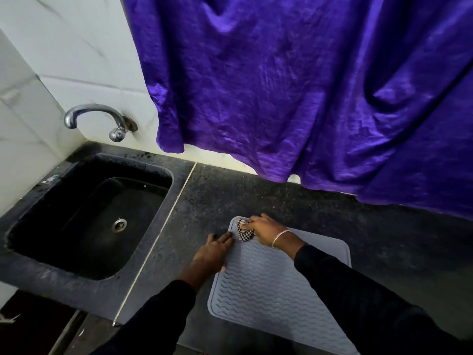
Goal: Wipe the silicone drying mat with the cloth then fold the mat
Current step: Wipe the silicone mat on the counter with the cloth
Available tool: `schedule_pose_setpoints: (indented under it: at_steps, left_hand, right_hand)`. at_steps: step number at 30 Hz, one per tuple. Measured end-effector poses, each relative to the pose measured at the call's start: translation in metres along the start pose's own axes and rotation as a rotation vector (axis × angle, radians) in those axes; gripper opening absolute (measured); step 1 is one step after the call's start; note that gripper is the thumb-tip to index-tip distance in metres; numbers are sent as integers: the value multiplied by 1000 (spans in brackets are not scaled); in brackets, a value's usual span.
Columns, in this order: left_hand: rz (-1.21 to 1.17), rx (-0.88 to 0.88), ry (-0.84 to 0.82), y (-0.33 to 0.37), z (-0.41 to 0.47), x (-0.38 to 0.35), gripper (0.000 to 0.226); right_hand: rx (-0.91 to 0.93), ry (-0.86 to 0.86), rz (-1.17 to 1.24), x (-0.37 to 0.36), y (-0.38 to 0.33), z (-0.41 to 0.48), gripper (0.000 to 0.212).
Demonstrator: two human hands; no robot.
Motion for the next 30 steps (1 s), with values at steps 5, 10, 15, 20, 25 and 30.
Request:
schedule_pose_setpoints:
  at_steps: [5, 10, 15, 20, 25, 30]
  left_hand:
    - [16, -9, 6, 1, -1, -2, 93]
    - [22, 2, 16, 5, 0, -3, 91]
    - [34, 5, 23, 4, 0, -5, 92]
    - [17, 13, 19, 4, 1, -6, 94]
    - [16, 20, 26, 5, 1, -6, 97]
    - [22, 22, 21, 4, 3, -6, 96]
  right_hand:
    - [-53, -41, 36, 26, 13, 5, 46]
    - [-107, 18, 51, 29, 9, 18, 46]
    - [-43, 3, 19, -7, 14, 2, 57]
    - [-12, 16, 7, -7, 43, -10, 62]
    - [-21, 68, 21, 13, 54, -4, 52]
    - [-7, 98, 70, 7, 39, -1, 56]
Point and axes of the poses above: each hand's wrist, its own z-axis towards the middle knuckle, its own x-axis out of the back of the hand, y = z × x, the point moved 1 cm from there along z, towards the middle knuckle, and after that the axes turned 12 degrees about y, right-handed, at the moved point
